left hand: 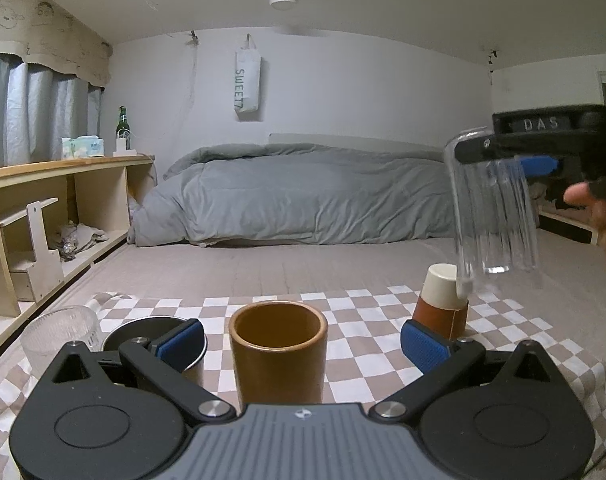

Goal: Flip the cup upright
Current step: 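Move the right gripper to the inverted clear glass mug and close on it, then lift the mug off the small cup and tip it onto its side, right gripper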

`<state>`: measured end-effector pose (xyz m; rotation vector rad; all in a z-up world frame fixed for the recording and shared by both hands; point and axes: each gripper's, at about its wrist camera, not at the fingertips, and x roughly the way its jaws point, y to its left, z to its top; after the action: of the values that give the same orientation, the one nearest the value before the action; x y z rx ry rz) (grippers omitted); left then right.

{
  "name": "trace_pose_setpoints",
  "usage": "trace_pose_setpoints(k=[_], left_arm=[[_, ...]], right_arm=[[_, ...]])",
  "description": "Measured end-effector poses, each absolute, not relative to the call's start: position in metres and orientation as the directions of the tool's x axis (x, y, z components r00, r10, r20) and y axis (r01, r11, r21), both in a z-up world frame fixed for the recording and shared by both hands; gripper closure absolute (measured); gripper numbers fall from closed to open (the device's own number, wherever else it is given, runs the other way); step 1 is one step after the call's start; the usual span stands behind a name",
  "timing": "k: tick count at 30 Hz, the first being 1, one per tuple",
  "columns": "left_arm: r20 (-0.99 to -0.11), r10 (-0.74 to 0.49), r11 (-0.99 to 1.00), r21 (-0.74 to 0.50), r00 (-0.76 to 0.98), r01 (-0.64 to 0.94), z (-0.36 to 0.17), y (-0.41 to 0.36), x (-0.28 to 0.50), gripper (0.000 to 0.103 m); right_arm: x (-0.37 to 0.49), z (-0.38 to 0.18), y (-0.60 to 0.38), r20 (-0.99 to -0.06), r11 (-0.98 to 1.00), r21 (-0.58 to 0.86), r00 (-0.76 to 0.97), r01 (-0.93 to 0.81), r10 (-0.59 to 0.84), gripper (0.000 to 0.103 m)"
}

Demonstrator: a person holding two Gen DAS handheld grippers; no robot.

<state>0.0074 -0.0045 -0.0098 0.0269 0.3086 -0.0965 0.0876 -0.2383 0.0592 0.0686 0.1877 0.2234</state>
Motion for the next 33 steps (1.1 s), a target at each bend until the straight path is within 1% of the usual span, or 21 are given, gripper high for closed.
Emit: trace_pose_setpoints(k=[3, 8, 11, 16, 17, 24, 29, 33], left_arm=[[-0.309, -0.093, 0.994, 0.019, 0.947, 0.104, -0.011, -0.006, 0.007, 0.000], [-0.319, -0.103, 0.993, 0.027, 0.942, 0.118, -0.013, -0.006, 0.009, 0.000], [-0.330, -0.107, 0.991, 0.035, 0.938, 0.125, -0.016, -0.007, 0.010, 0.000], [-0.352, -0.121, 0.987, 0.059, 0.928, 0.151, -0.023, -0.012, 0.010, 0.000], [-0.357, -0.126, 0.985, 0.061, 0.926, 0.158, -0.025, -0.014, 0.010, 0.000], [-0.368, -0.185, 0.968, 0.091, 0.911, 0.233, -0.030, -0.034, 0.003, 0.000], [-0.400, -0.209, 0.957, 0.106, 0.892, 0.271, -0.045, -0.045, 0.001, 0.000], [-0.443, -0.220, 0.951, 0.102, 0.869, 0.293, -0.062, -0.052, 0.003, 0.000]], right_arm=[[0.083, 0.054, -0.230, -0.188, 0.957, 0.102, 0.939, -0.272, 0.287, 0.030], [0.096, 0.032, -0.206, -0.242, 0.946, 0.106, 0.914, -0.308, 0.325, 0.031], [0.103, 0.008, -0.196, -0.277, 0.943, 0.120, 0.902, -0.310, 0.332, 0.031], [0.098, -0.040, -0.198, -0.363, 0.949, 0.127, 0.876, -0.290, 0.316, 0.031], [0.088, -0.046, -0.202, -0.322, 0.947, 0.122, 0.891, -0.297, 0.321, 0.031], [0.042, -0.050, -0.225, -0.313, 0.938, 0.147, 0.885, -0.314, 0.345, 0.031], [0.023, -0.054, -0.252, -0.343, 0.929, 0.241, 0.870, -0.282, 0.354, 0.031], [0.013, -0.061, -0.264, -0.410, 0.936, 0.253, 0.849, -0.244, 0.332, 0.030]])
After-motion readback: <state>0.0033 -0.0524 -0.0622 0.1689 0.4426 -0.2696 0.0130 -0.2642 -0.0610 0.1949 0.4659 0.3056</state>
